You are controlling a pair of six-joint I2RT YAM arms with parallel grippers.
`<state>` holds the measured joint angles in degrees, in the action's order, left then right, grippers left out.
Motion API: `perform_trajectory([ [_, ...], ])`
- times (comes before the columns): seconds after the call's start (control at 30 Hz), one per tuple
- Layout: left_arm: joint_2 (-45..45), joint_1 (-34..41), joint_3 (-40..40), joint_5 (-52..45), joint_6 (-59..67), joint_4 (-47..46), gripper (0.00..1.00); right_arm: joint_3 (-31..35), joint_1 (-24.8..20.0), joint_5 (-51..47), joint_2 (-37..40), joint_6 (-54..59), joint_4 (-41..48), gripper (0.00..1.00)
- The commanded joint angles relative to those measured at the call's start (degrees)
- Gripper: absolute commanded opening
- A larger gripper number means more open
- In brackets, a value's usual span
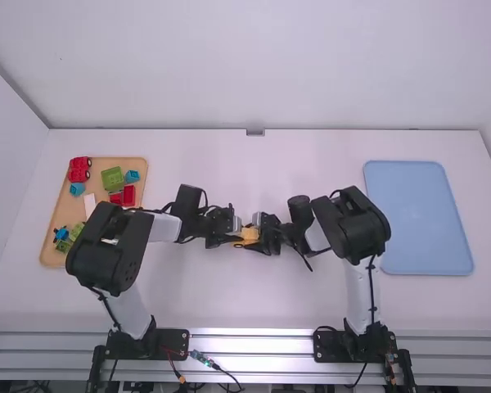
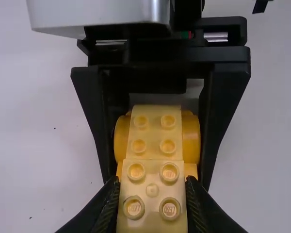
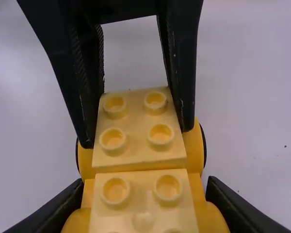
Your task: Assemble lego blocks to make yellow taxi
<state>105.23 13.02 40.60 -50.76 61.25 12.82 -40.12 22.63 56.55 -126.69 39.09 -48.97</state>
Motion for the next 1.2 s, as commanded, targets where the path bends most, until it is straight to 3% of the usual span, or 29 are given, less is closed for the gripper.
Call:
perform_trajectory([
  [0.0,0.9,2.73,-0.48,-2.11,-0.49,-0.08,0.22,-0.66,2.86,-3.91,-1.04,-0.11,0.13,0.45],
  [0.9,0.9,2.75,-0.37,-2.59,-0.99,-0.74,0.31,-0.52,2.08,-3.48,-1.04,4.87,3.45,0.54],
  [1.1,0.9,2.73,-0.35,-5.34,0.99,-1.48,0.39,-2.49,2.14,-3.48,-1.04,6.78,8.22,0.54],
  [1.17,0.9,2.73,-0.35,-4.93,0.51,-1.15,0.46,-3.28,2.14,-3.43,-1.04,6.84,9.99,0.54],
])
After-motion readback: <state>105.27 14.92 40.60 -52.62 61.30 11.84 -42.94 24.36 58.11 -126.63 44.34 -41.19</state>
